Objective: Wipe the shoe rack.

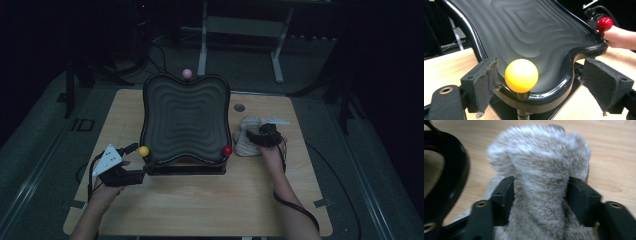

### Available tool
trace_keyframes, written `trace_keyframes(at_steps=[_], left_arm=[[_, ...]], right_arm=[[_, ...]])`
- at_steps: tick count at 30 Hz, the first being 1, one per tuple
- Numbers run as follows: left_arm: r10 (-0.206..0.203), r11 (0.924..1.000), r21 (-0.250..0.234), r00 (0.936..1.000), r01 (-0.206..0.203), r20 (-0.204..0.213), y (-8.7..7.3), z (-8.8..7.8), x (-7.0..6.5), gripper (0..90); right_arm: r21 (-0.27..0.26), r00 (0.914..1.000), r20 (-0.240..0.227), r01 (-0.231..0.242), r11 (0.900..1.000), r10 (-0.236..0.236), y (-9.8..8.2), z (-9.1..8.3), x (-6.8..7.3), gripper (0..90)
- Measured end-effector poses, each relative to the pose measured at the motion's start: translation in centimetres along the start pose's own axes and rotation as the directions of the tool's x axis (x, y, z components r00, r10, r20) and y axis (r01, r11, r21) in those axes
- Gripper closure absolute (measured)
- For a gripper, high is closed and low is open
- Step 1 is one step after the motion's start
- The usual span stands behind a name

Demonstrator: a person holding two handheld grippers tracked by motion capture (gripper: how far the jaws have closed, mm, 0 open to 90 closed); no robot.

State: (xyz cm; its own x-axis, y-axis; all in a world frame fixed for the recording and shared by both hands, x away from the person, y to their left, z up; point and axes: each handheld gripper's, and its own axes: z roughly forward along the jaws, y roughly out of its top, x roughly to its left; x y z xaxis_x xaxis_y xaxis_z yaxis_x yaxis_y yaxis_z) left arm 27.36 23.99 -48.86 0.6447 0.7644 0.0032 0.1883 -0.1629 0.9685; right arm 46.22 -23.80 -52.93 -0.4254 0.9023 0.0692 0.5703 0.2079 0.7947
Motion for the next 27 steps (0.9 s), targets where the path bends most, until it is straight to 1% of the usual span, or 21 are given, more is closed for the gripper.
trace_keyframes(at_steps=[1,2,3,4,5,6,8,9,10,11,13,15,17,19,21,25,27], left_arm=[[0.000,1.0000,0.000,1.0000,0.000,0.000,0.0,0.0,0.0,14.6],[0.001,1.0000,-0.001,1.0000,-0.001,-0.001,0.0,0.0,0.0,14.6],[0.001,1.0000,-0.003,1.0000,-0.001,-0.001,0.1,-0.1,0.0,14.6],[0.001,1.0000,-0.002,1.0000,-0.001,-0.001,0.1,-0.1,0.0,14.5],[0.005,1.0000,-0.002,1.0000,-0.005,-0.002,0.1,-0.1,-0.1,14.5],[0.005,1.0000,-0.002,1.0000,-0.005,-0.001,0.1,-0.1,-0.1,14.5],[0.007,1.0000,-0.002,1.0000,-0.007,-0.003,0.1,-0.2,-0.1,14.5],[0.008,1.0000,-0.004,1.0000,-0.008,-0.002,0.1,-0.2,-0.1,14.5],[0.005,1.0000,-0.005,1.0000,-0.005,0.000,0.1,-0.2,-0.1,14.5],[0.000,1.0000,-0.009,1.0000,0.000,0.000,0.1,-0.3,0.0,14.5],[0.003,1.0000,-0.007,1.0000,-0.003,-0.001,0.1,-0.4,0.0,14.5],[0.004,1.0000,-0.002,1.0000,-0.004,0.000,0.0,-0.5,0.0,14.5],[0.008,1.0000,0.001,1.0000,-0.008,0.001,0.0,-0.6,0.0,14.5],[0.003,1.0000,-0.002,1.0000,-0.003,0.003,-0.1,-0.7,0.0,14.5],[-0.003,1.0000,-0.003,1.0000,0.003,0.003,-0.2,-0.8,0.0,14.5],[-0.003,0.9999,0.015,1.0000,0.003,0.003,-0.5,-1.2,-0.1,14.5],[-0.006,0.9999,0.014,1.0000,0.006,0.002,-0.6,-1.4,-0.1,14.5]], right_arm=[[-0.003,0.9999,0.006,0.011,1.000,-0.011,0.1,-0.3,0.1,29.9],[-0.003,0.9999,0.006,0.011,1.000,-0.011,0.1,-0.3,0.1,29.9],[-0.020,0.9998,0.009,0.020,1.000,-0.019,0.2,-0.6,0.2,28.8],[-0.050,0.9997,0.011,0.024,0.998,-0.023,0.2,-1.3,0.3,25.6],[-0.053,0.9996,0.000,0.029,0.998,-0.029,0.2,-1.6,0.3,22.3],[-0.066,0.9994,-0.008,0.033,0.997,-0.033,0.2,-1.9,0.4,21.2],[-0.091,0.9991,-0.011,0.039,0.995,-0.040,0.0,-2.6,0.5,20.1],[-0.098,0.9985,-0.010,0.053,0.994,-0.054,-0.1,-3.0,0.5,17.2],[-0.106,0.9977,-0.002,0.068,0.992,-0.068,-0.2,-3.2,0.6,16.2],[-0.110,0.9968,0.007,0.080,0.991,-0.079,-0.3,-3.4,0.6,16.1],[-0.103,0.9971,-0.016,0.073,0.992,-0.075,-0.6,-4.0,0.6,16.1],[-0.114,0.9962,-0.015,0.084,0.990,-0.086,-0.9,-4.6,0.7,16.1],[-0.114,0.9949,-0.015,0.098,0.989,-0.100,-1.1,-5.2,0.9,16.1],[-0.129,0.9942,-0.032,0.098,0.987,-0.103,-1.4,-5.9,1.2,16.1],[-0.142,0.9934,-0.035,0.103,0.984,-0.109,-1.7,-6.7,1.5,16.1],[-0.153,0.9921,-0.029,0.117,0.981,-0.122,-2.3,-7.9,1.9,16.1],[-0.153,0.9918,-0.028,0.119,0.981,-0.125,-2.7,-8.5,1.9,16.1]])
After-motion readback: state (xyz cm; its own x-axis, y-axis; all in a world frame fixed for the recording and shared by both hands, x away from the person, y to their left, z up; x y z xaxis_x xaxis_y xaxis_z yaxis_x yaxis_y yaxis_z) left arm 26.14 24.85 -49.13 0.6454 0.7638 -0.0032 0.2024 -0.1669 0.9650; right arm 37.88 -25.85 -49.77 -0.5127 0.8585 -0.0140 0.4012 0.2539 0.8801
